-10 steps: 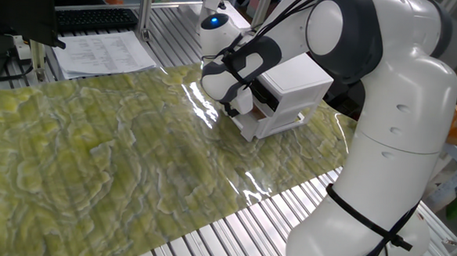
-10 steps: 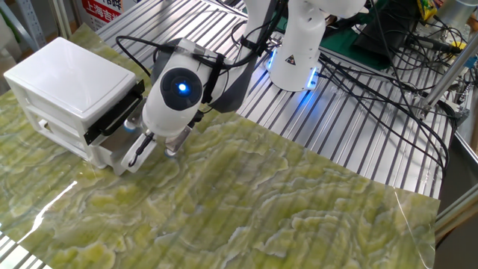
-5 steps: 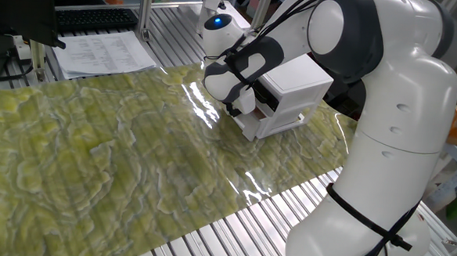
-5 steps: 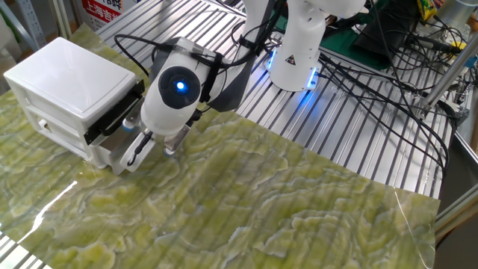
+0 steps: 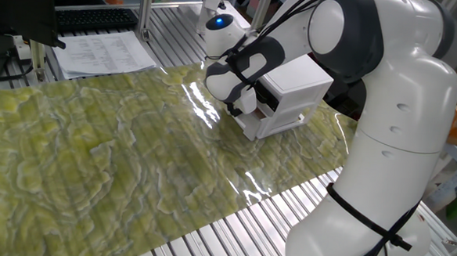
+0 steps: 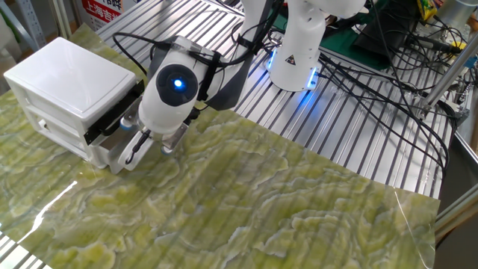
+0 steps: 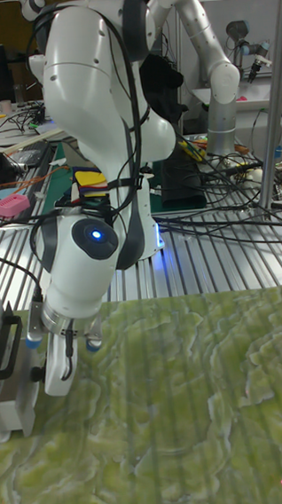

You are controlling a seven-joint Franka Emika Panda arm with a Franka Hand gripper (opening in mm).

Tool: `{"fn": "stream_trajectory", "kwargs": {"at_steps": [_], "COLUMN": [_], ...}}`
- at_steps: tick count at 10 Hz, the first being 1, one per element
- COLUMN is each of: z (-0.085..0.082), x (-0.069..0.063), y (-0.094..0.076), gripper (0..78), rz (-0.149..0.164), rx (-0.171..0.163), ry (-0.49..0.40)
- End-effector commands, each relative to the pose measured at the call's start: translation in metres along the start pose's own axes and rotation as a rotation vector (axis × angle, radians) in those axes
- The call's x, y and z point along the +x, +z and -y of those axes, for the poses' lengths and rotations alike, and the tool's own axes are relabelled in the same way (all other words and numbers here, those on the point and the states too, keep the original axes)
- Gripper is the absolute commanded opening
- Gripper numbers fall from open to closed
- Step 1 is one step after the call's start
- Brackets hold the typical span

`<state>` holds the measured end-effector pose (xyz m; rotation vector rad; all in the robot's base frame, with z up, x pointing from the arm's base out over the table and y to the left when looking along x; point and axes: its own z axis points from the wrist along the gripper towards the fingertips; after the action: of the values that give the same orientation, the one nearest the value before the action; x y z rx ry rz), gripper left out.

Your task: Grasp the handle and close the drawer

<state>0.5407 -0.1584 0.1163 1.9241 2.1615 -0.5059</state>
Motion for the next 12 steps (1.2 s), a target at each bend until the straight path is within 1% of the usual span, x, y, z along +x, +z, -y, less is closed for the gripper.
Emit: {"fn": "stream_trajectory", "kwargs": {"at_steps": [1, 5, 10, 11, 12], "z": [0.001, -0.0009, -0.0011, 0.0004, 0.0013], "x": [-0.004, -0.0073, -0.0071, -0.003, 0.0002], "y": [0.003, 0.003, 0.0035, 0.0032, 0.0025], "gripper": [1.1, 1.1, 1.1, 1.1, 1.1], "rz": [-0.007, -0.008, -0.024, -0.037, -0.038], "rx": [0.005, 0.004, -0.007, -0.016, -0.016], "ry": [0.005, -0.008, -0.004, -0.011, -0.012]}}
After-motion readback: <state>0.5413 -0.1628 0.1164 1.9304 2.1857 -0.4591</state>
